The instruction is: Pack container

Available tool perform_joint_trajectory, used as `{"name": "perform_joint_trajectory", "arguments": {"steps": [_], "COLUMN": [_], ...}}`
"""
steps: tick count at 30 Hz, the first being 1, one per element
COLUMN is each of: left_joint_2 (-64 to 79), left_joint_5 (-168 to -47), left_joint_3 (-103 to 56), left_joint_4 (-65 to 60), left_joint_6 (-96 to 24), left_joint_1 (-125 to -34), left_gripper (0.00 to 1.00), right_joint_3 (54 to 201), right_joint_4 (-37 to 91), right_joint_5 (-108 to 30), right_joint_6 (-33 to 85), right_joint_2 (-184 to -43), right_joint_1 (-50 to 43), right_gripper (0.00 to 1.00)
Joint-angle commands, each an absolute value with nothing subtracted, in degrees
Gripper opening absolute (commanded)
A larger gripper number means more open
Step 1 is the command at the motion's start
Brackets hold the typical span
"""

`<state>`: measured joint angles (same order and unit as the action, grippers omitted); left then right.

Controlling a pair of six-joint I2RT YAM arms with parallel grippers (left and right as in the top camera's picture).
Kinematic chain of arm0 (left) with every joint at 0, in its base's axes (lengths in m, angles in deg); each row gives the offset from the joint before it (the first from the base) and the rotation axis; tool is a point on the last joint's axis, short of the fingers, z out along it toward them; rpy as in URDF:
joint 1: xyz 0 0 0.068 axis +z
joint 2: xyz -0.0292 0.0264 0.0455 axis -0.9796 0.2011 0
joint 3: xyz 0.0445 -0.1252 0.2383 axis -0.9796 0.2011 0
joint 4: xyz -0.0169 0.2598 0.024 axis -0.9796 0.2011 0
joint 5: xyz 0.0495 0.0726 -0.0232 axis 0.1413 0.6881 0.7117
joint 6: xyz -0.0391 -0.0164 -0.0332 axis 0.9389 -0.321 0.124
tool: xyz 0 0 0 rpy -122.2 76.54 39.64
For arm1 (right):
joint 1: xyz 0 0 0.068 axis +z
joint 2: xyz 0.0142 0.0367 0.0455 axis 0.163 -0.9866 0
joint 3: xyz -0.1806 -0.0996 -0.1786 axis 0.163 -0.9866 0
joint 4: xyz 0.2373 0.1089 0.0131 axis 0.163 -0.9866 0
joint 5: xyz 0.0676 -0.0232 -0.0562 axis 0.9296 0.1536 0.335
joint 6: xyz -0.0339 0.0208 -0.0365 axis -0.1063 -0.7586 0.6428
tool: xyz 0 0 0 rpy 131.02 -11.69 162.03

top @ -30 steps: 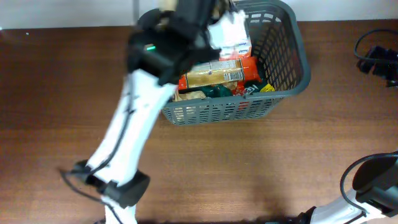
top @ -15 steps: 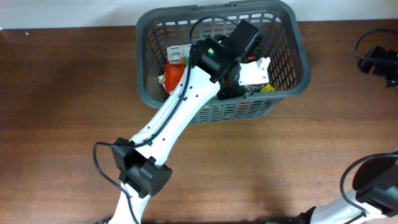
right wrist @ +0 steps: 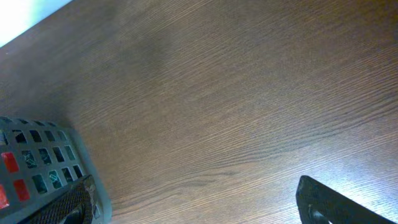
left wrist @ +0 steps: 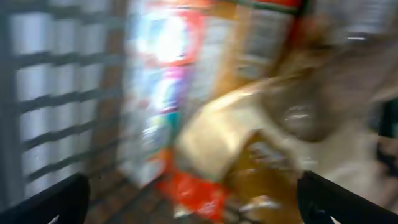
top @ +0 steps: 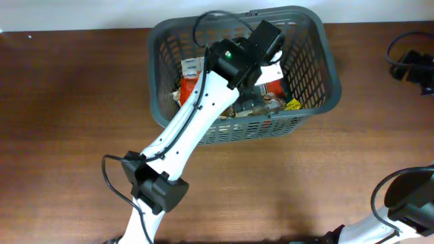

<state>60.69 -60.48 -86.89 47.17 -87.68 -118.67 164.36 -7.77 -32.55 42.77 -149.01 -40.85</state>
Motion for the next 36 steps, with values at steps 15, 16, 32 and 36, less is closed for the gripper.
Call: {"name": "perform_joint_trajectory", "arguments": {"steps": [15,16,32,36], "left_joint_2": [47.14,47.36,52.71,52.74], "left_joint_5": [-75.36,-77.5,-82.03,-82.03], "left_joint_3": [-92.42,-92.26,-91.54,-91.54], "left_joint_4": [44.97,45.25,46.45,46.45], "left_joint_6": [-71.0,-69.67,-62.91,-62.93], "left_joint_1": [-74.08,-71.22,-57.62,-57.62], "left_gripper": [0.99,0.99,0.99,0.99], "right_joint_3": [164.14,164.14,164.12,164.12], "right_joint_4": [-7.77,-7.77,-7.77,-7.77], "right_joint_5": [-32.64,-32.64,-32.64,-32.64], "right_joint_6": [42.48,42.48,42.46,42.46], "right_joint_2": [-148.16,-148.16,-148.16,-146.48], "right_joint_1": [-40.96,-40.96,-40.93,-39.97], "right_gripper": [0.99,0.99,0.99,0.99]}}
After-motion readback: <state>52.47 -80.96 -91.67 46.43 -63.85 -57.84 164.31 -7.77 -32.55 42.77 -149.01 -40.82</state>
